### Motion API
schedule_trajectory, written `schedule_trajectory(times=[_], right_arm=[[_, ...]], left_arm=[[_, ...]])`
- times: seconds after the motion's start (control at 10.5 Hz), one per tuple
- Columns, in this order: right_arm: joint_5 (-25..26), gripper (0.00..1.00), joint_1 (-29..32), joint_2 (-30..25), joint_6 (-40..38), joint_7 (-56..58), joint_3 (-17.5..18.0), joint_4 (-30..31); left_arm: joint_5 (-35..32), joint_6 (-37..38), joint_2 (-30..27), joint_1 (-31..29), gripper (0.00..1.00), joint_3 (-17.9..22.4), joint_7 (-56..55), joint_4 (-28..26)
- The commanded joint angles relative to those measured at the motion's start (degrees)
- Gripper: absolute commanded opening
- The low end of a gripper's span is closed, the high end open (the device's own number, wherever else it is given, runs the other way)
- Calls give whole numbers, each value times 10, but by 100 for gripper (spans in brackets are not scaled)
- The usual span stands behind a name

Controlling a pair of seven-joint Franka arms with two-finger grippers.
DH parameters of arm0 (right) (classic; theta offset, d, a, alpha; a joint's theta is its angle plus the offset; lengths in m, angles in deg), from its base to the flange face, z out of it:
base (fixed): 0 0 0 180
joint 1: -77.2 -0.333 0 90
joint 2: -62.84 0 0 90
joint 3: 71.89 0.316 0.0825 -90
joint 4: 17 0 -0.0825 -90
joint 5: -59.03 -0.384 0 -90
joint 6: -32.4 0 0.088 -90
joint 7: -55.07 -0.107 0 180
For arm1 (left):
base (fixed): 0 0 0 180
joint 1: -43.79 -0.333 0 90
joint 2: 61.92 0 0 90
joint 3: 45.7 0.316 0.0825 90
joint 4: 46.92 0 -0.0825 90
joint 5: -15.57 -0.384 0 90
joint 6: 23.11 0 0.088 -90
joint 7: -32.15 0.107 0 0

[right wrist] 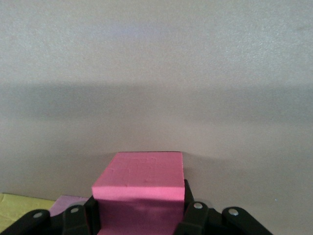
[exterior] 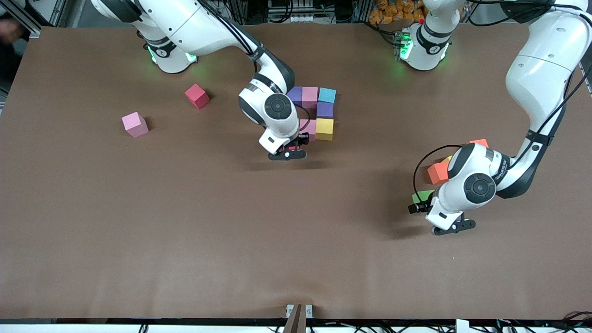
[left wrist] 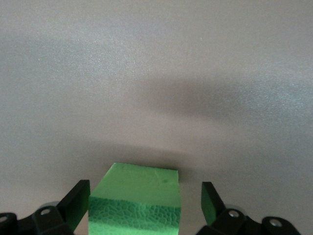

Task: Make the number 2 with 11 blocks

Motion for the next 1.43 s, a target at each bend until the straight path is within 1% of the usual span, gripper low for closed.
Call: schedule_trajectory(times=[0.0,0.57,0.67,0.76,0.86,1.34], right_arm=[[9,0,-6,-15,-2,-18,-4,17],[9,0,-7,-16,-1,-19,-3,17],[9,65,-7,-16,-3,-19,-3,16],[9,100,-7,-16,-4,-19,-3,16],[9,100,-7,-17,-5,-19,-3,16],[8,100,-2,-41,-13,-19,-2,14]], left_arm=[[10,-5,0,2,100,3,-2,1],[10,-1,-23,-16,100,-1,-2,-44],[10,2,-33,-24,100,-4,0,-49],[10,3,-35,-38,100,-21,-1,-56],[10,4,-35,-49,100,-31,-1,-57],[17,10,-34,-51,100,-45,-30,-62]])
